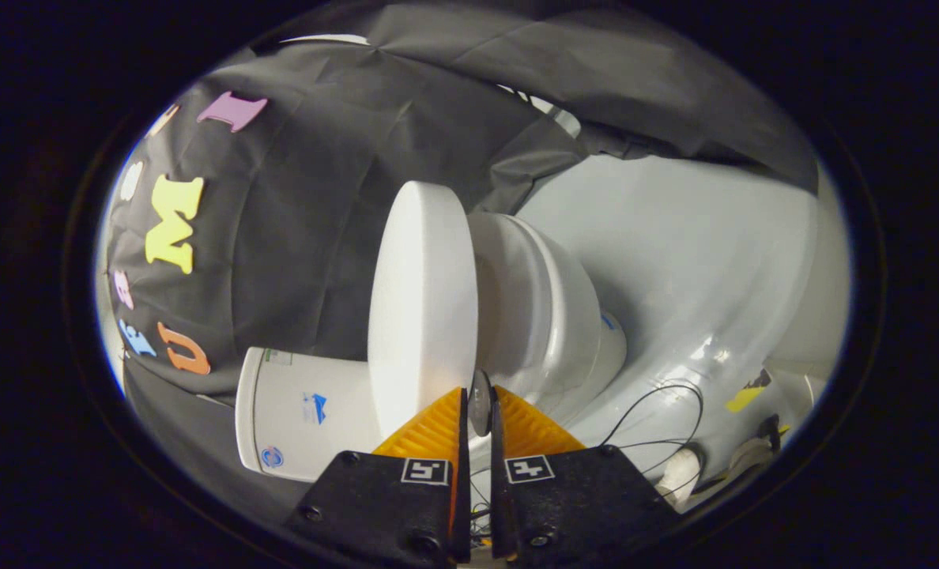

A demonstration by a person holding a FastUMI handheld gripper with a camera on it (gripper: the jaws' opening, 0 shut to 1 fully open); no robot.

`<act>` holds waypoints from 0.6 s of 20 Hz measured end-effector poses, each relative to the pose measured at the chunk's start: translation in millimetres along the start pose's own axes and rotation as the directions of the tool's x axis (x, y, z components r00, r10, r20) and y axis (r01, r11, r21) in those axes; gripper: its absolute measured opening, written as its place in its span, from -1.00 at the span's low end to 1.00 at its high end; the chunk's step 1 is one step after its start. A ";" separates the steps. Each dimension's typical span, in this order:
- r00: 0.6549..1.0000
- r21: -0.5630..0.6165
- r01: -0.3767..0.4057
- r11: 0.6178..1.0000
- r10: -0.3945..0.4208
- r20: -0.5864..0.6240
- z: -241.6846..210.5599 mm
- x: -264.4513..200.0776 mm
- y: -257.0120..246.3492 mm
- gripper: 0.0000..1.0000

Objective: Open the toilet lid.

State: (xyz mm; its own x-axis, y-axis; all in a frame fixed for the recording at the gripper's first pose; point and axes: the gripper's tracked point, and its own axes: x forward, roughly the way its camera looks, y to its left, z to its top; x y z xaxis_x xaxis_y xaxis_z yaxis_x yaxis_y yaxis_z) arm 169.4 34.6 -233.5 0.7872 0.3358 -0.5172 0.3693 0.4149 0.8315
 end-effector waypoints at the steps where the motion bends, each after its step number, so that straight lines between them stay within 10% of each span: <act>1: 1.000 -0.023 -0.007 1.000 0.007 -0.002 1.1 -3.3 5.7 -0.74; 12: 0.999 -0.119 0.043 0.992 -0.041 0.022 -1.2 -16.8 41.8 -0.74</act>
State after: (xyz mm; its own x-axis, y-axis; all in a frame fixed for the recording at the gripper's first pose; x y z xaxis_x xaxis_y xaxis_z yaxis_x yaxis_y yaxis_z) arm 171.0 47.3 -190.3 0.7820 0.3000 -0.5463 0.3416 0.5268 0.7783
